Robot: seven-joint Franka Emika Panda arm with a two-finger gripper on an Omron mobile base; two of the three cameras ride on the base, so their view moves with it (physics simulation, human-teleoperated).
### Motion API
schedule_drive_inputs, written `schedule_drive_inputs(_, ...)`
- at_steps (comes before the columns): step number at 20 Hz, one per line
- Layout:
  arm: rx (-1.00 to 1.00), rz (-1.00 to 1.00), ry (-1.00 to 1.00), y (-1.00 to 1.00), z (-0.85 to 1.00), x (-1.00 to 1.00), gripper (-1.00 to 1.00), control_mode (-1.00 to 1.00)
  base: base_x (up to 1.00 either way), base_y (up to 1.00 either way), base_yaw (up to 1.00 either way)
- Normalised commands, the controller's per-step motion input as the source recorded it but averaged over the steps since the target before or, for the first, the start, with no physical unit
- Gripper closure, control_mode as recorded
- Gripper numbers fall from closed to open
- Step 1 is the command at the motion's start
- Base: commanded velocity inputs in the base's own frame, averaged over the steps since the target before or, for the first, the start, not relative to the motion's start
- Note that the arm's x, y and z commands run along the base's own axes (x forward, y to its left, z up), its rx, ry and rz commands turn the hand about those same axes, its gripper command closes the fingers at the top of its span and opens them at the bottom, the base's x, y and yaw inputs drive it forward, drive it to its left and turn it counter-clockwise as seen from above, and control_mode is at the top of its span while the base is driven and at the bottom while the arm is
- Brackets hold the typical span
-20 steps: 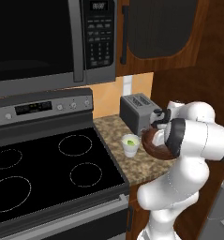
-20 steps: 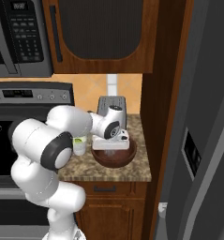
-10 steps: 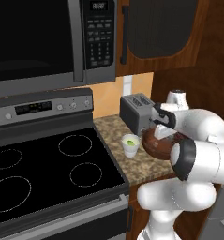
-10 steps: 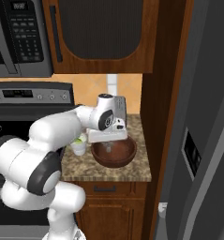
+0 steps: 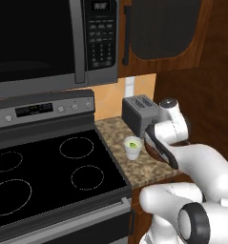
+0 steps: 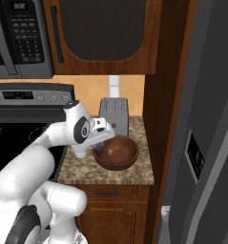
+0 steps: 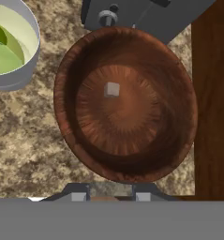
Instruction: Grab a lemon wedge from the fridge and one ice cube from the ice bowl, and put them in the glass of lemonade.
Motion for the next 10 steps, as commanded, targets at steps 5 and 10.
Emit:
schedule_drive_inputs(5,-0.22,-0.05,-0.16,0.53,0.33,-0.02,1.00,-1.00,0.00,0.00,0.00)
schedule_drive_inputs(10,-0.20,-0.06,-0.05,0.56,0.13,0.00,1.00,-1.00,0.00,0.00,0.00)
